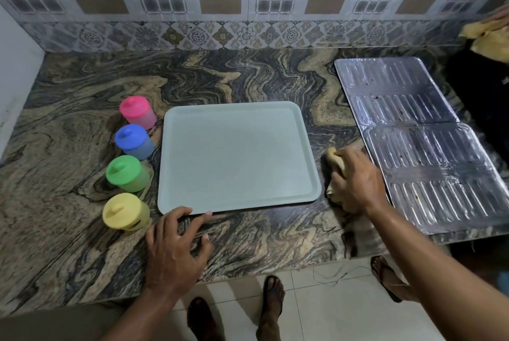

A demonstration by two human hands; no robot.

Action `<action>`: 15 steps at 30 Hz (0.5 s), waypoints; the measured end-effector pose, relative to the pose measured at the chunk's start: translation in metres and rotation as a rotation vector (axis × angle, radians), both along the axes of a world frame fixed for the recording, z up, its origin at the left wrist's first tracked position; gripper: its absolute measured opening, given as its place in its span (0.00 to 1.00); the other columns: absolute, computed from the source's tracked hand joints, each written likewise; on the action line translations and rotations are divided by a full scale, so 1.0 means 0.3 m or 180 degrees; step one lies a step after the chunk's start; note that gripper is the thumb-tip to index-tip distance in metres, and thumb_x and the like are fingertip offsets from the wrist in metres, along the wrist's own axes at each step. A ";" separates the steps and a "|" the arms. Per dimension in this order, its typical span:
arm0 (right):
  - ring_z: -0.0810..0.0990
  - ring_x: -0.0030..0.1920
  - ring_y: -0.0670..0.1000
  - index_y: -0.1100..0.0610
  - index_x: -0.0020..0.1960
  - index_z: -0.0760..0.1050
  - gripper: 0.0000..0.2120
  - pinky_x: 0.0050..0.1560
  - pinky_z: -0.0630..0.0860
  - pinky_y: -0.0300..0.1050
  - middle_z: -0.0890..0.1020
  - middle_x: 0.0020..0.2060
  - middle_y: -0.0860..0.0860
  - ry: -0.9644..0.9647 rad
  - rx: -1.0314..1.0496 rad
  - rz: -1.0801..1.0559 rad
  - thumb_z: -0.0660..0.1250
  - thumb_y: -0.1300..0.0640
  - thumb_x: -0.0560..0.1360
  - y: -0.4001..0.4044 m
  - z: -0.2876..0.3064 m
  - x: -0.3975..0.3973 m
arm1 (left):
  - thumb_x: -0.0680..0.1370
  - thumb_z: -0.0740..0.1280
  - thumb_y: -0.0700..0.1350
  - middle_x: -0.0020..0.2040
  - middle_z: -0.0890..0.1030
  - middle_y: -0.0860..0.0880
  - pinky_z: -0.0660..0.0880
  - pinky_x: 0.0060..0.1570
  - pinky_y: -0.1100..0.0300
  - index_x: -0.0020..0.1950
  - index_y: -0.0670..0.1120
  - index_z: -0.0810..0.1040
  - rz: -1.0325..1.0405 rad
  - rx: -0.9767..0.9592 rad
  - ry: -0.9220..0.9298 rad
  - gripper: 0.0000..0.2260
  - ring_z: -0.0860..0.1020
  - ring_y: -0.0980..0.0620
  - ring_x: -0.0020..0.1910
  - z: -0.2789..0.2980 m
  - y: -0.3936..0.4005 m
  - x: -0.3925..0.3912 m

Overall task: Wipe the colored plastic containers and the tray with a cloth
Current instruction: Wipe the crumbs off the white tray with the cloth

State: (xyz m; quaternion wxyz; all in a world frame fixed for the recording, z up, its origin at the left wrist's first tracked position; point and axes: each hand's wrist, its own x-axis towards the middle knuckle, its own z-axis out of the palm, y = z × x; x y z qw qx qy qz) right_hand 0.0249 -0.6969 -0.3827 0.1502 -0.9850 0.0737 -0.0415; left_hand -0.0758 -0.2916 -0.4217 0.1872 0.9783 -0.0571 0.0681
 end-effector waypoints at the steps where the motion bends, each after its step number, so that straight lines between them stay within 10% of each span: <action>1: 0.80 0.49 0.63 0.56 0.61 0.75 0.19 0.48 0.78 0.54 0.79 0.52 0.58 0.0107 -0.0096 0.0047 0.74 0.56 0.72 -0.005 -0.014 -0.010 | 0.74 0.63 0.54 0.62 0.76 0.45 0.68 0.63 0.40 0.66 0.54 0.83 0.0030 -0.0010 -0.0029 0.22 0.76 0.41 0.62 0.001 -0.007 0.000; 15: 0.71 0.65 0.56 0.49 0.66 0.77 0.22 0.67 0.68 0.60 0.75 0.63 0.54 -0.0318 0.0235 -0.0267 0.74 0.48 0.74 -0.025 0.018 -0.044 | 0.76 0.64 0.53 0.60 0.75 0.45 0.73 0.58 0.42 0.64 0.49 0.84 0.0267 -0.0172 -0.0113 0.19 0.76 0.40 0.59 0.066 -0.056 -0.051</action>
